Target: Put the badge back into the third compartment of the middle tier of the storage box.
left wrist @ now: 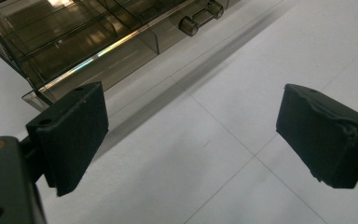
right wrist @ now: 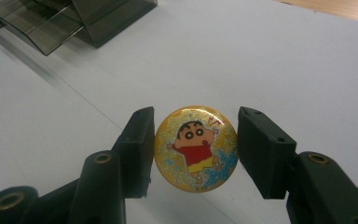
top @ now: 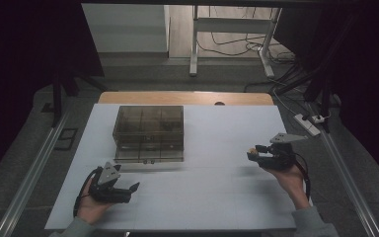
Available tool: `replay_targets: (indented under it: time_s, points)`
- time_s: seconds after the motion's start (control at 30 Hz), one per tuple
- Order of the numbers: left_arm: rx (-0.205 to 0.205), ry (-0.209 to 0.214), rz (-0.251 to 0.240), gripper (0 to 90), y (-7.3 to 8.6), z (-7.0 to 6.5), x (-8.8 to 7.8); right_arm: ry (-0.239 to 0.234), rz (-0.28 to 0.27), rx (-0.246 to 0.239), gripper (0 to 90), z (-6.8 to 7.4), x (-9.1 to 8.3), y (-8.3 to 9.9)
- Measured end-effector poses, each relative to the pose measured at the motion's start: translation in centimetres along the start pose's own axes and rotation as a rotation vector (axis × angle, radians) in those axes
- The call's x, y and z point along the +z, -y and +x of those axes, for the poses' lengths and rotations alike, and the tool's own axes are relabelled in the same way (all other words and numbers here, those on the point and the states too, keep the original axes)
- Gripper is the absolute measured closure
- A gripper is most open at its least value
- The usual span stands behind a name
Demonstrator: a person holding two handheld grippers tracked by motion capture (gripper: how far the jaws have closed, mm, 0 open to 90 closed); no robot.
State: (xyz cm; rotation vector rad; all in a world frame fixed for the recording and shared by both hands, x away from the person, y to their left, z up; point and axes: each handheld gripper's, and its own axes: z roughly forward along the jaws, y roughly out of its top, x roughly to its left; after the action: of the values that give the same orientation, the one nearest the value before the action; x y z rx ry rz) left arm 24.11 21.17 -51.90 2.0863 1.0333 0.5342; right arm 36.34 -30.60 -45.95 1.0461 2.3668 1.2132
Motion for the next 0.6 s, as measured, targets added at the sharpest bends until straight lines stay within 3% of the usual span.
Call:
replay_targets:
  time_s: [0.6]
  points:
    - [0.001,-0.006,0.008,9.2,0.1,0.1,0.2,-0.017,-0.088,0.011,47.1,1.2,-0.3,-1.0]
